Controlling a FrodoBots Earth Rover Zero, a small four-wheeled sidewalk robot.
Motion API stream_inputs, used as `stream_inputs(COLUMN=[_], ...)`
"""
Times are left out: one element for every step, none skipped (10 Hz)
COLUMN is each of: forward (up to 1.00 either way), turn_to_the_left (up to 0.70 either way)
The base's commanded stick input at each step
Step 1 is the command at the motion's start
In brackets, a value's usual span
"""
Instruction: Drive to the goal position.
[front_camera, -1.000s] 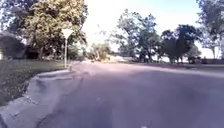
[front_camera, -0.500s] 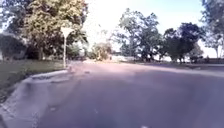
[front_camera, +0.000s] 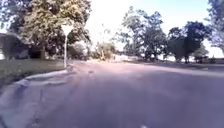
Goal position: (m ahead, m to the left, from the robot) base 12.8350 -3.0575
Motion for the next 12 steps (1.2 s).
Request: stream_inputs(forward=[1.0,1.0,1.0,1.0,1.0,1.0,1.0,1.0,1.0,1.0,1.0,1.0], turn_to_the_left=[0.0,0.0,0.0,0.0,0.0,0.0,0.0,0.0,0.0,0.0,0.0,0.0])
